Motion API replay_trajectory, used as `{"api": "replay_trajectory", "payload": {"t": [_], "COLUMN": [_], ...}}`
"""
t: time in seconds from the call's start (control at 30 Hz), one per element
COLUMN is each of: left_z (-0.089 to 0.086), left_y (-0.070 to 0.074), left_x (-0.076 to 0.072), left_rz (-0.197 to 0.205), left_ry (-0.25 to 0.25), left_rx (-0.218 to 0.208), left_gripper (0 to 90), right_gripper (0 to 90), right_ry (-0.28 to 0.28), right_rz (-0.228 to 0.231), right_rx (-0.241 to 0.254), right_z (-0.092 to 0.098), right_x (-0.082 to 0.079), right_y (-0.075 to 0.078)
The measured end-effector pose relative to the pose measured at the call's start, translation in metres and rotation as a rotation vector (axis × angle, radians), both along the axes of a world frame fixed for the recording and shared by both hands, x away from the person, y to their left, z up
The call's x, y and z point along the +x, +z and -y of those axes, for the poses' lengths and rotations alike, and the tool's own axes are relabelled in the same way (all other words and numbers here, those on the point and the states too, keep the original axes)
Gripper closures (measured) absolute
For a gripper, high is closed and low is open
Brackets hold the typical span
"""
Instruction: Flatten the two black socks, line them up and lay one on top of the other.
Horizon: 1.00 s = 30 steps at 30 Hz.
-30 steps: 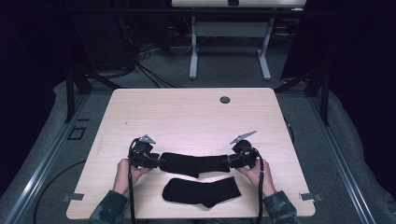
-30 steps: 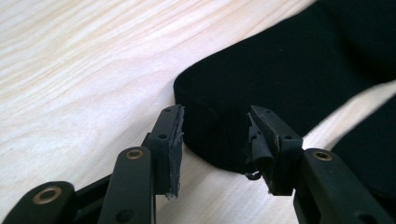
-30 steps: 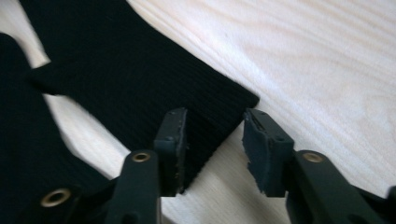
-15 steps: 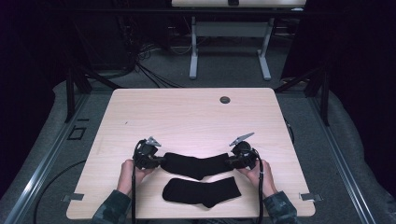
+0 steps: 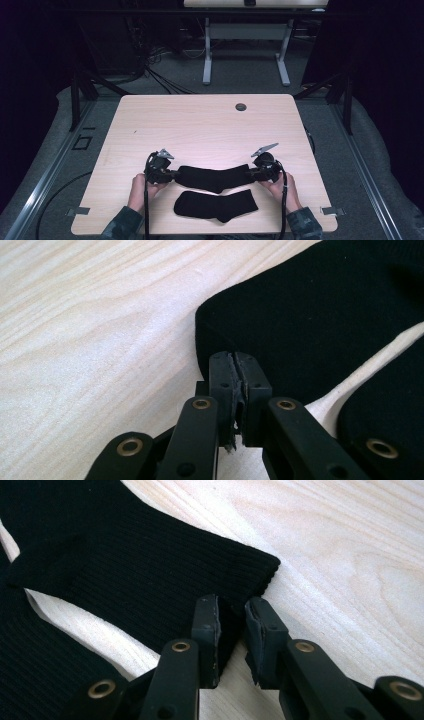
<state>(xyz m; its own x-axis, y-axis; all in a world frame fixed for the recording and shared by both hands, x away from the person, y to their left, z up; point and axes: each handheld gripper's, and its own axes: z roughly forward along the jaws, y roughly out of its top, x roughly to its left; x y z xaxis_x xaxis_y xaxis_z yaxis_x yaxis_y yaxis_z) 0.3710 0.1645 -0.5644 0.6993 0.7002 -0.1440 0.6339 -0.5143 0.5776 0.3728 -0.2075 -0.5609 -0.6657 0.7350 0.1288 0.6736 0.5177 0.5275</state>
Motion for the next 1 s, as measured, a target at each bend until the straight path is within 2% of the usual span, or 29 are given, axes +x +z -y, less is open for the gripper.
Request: {"api": "replay_trajectory", "payload": {"t": [0.17, 0.37, 0.43, 0.67, 0.7, 0.8, 0.9, 0.97, 1.0], "left_z": [-0.002, 0.0, 0.0, 0.001, 0.001, 0.0, -0.001, -0.003, -0.003], "left_y": [-0.001, -0.001, -0.001, -0.001, -0.002, -0.002, -0.002, -0.003, -0.003], "left_x": [-0.002, -0.005, -0.006, -0.011, -0.011, -0.011, -0.013, -0.015, -0.015], "left_rz": [-0.006, -0.002, 0.0, 0.011, 0.011, 0.007, 0.004, 0.003, 0.004], "left_ry": [0.003, -0.008, 0.001, -0.007, -0.007, -0.01, -0.01, -0.011, -0.007], "left_rx": [-0.027, -0.012, -0.02, -0.013, -0.017, -0.024, -0.031, -0.038, -0.043], "left_gripper": [87.0, 87.0, 87.0, 87.0, 87.0, 87.1, 87.0, 87.0, 87.0], "right_gripper": [76.3, 76.2, 76.6, 77.1, 77.2, 77.1, 77.4, 77.5, 77.6], "right_ry": [-0.009, -0.005, 0.001, -0.001, -0.007, -0.009, -0.006, -0.008, -0.02], "right_rz": [0.017, 0.006, 0.002, 0.028, 0.024, 0.025, 0.016, 0.024, 0.032], "right_rx": [0.021, 0.014, 0.014, 0.015, 0.029, 0.025, 0.004, 0.0, 0.015], "right_z": [0.002, 0.003, 0.003, 0.005, 0.005, 0.005, 0.004, 0.003, 0.002], "right_x": [-0.002, -0.001, 0.0, -0.003, -0.003, -0.003, -0.003, -0.005, -0.006], "right_y": [-0.002, -0.001, -0.001, -0.002, -0.003, -0.002, -0.001, -0.001, -0.002]}}
